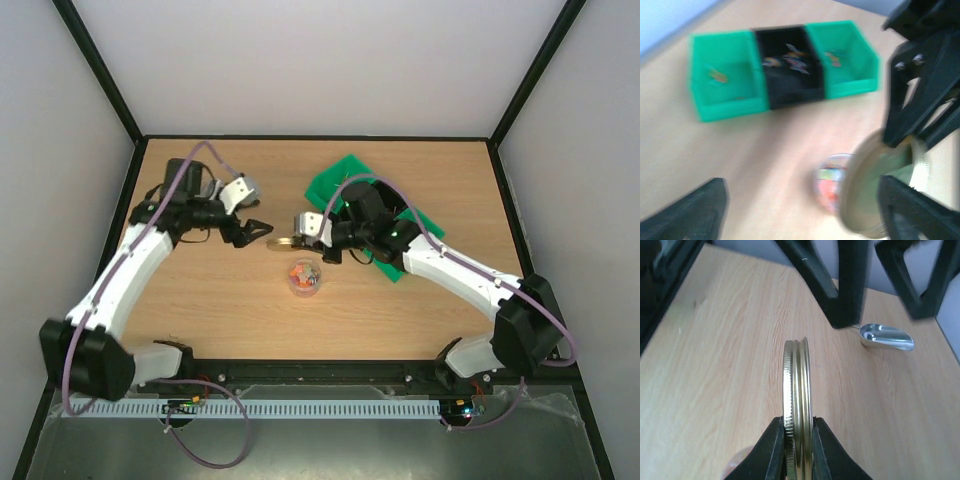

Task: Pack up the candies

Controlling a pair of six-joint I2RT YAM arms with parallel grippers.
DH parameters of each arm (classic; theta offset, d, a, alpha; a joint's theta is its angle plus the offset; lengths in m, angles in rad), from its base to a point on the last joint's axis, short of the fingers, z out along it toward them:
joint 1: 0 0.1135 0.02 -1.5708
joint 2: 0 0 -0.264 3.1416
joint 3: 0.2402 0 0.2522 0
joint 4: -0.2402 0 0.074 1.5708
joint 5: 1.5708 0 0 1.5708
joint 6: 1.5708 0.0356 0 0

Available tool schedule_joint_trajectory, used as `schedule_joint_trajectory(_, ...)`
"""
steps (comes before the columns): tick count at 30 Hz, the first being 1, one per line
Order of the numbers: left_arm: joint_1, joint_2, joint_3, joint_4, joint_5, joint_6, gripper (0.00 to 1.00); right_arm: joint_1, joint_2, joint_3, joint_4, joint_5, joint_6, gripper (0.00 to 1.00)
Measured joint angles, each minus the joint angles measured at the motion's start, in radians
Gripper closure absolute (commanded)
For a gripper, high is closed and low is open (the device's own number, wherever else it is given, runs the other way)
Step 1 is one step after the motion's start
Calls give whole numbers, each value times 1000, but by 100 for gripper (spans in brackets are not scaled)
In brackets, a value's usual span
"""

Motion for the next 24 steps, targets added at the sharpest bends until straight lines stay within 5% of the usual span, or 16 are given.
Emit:
schedule_joint_trajectory(5, 45, -219, -171, 354, -203, -210, 1, -28, 44, 56, 5, -78, 324, 98)
schedule_joint_trajectory(9, 46, -261, -193, 461, -374, -291, 1, -55, 90, 68, 7, -167, 540, 98)
schedule_joint_trajectory(18, 52, -344, -286, 426, -470, -330, 1, -71, 249, 79, 23, -362, 878, 96)
schedule_joint_trajectory(24, 50, -438, -396, 263, -343, -121, 2, -77, 285, 58, 79, -411, 1028, 96)
